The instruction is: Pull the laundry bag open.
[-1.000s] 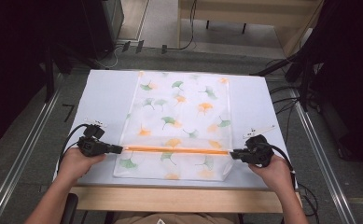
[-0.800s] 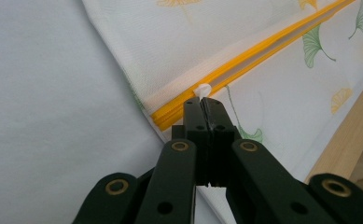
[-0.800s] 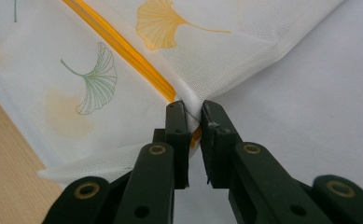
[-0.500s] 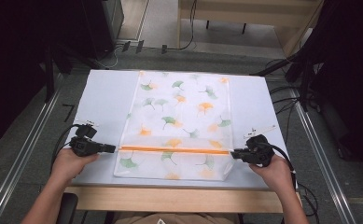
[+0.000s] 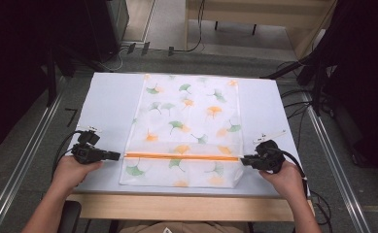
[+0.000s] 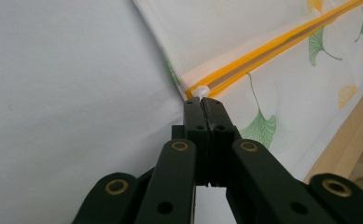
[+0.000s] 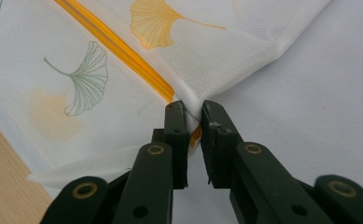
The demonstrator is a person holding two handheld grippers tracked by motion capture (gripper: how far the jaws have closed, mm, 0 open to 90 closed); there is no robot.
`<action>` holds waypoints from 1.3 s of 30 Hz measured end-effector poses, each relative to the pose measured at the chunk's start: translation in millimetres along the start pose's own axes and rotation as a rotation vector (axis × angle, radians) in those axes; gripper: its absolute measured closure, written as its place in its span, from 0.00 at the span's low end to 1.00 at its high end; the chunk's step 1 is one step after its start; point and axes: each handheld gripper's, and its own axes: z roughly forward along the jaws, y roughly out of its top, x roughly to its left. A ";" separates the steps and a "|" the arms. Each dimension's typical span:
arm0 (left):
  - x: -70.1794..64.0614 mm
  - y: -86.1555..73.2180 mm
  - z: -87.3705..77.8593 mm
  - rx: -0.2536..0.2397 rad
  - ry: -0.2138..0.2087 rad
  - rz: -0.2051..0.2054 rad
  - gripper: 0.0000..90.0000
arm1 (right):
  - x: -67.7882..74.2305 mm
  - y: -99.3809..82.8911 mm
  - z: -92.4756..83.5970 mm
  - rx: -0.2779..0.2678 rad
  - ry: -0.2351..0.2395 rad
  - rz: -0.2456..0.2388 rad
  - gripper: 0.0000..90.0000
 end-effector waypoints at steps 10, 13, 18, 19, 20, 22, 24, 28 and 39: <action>-3.2 -0.4 1.4 0.009 -0.010 0.012 1.00 | -9.1 0.0 5.5 -0.017 -0.008 0.013 0.90; -4.1 -0.4 2.9 0.011 -0.011 0.008 1.00 | -10.2 0.1 6.5 -0.014 -0.006 0.027 0.89; -3.3 -0.2 3.5 0.016 -0.011 0.015 1.00 | -8.1 -1.8 5.1 -0.012 0.000 0.025 0.85; -2.9 -0.2 3.7 0.018 -0.013 0.014 1.00 | -8.1 -1.8 5.1 -0.012 0.000 0.025 0.85; -2.7 -0.2 3.9 0.019 -0.012 0.014 1.00 | -7.6 -2.6 5.0 -0.009 0.002 0.027 0.83; -2.6 0.0 4.2 0.018 -0.013 0.014 1.00 | -7.7 -4.3 5.4 -0.012 0.004 0.022 0.79; -2.7 0.0 4.2 0.016 -0.013 0.013 1.00 | -7.7 -5.2 5.4 -0.017 0.002 0.021 0.76; -2.4 -0.1 4.5 0.015 -0.016 0.014 0.99 | -8.9 -5.6 4.5 -0.038 0.000 0.029 0.69; -3.4 0.2 2.7 -0.032 -0.043 0.051 0.83 | -9.0 -5.7 4.1 -0.050 -0.024 0.045 0.61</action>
